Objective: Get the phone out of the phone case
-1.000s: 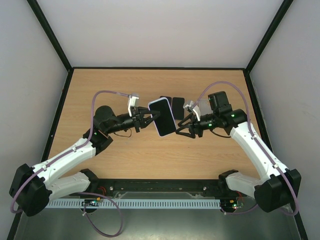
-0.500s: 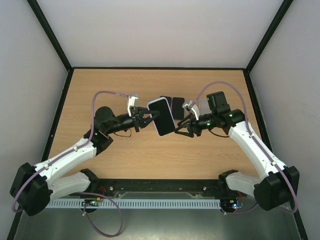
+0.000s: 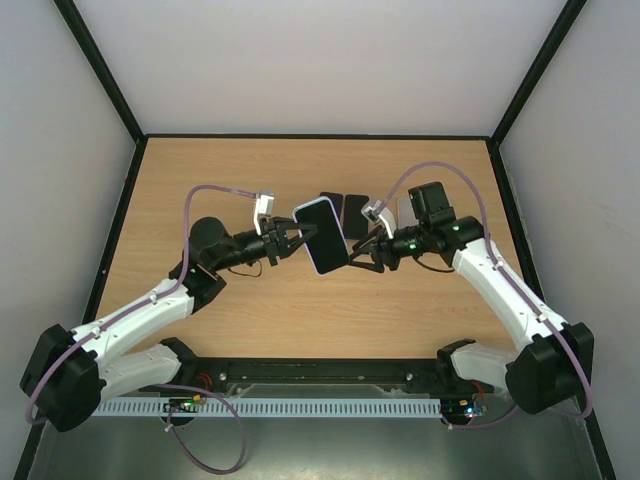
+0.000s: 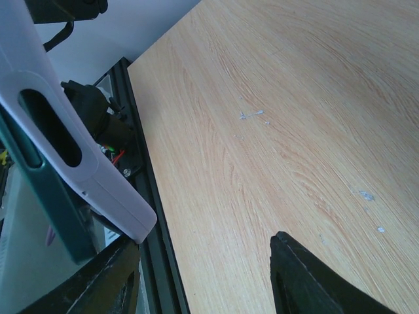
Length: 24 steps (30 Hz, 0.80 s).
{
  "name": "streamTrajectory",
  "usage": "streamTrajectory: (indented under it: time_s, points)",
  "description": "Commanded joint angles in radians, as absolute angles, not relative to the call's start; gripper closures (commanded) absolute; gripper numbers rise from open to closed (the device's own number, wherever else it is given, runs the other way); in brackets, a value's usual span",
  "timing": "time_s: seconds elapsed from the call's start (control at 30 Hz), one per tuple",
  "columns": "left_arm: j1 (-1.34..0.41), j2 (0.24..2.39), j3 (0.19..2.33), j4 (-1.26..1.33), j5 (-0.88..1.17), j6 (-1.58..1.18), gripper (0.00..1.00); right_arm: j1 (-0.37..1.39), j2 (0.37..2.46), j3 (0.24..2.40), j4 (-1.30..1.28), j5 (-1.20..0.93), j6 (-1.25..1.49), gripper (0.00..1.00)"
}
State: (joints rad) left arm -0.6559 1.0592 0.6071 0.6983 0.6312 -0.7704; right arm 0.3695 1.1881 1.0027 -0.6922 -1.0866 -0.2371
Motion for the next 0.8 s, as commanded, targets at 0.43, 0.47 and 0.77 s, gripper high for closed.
streamTrajectory:
  time_s: [0.43, 0.47, 0.77]
  points:
    - [-0.69, 1.073, 0.597, 0.943, 0.788, -0.908, 0.97, 0.369, 1.233, 1.034, -0.528, -1.189, -0.172, 0.43]
    - [-0.692, 1.079, 0.597, 0.944, 0.791, -0.907, 0.97, 0.369, 1.232, 1.036, -0.505, -1.202, -0.151, 0.43]
    - [-0.738, 1.16, 0.604, 0.956, 0.861, -0.894, 0.97, 0.369, 1.229, 1.059, -0.325, -1.315, 0.024, 0.4]
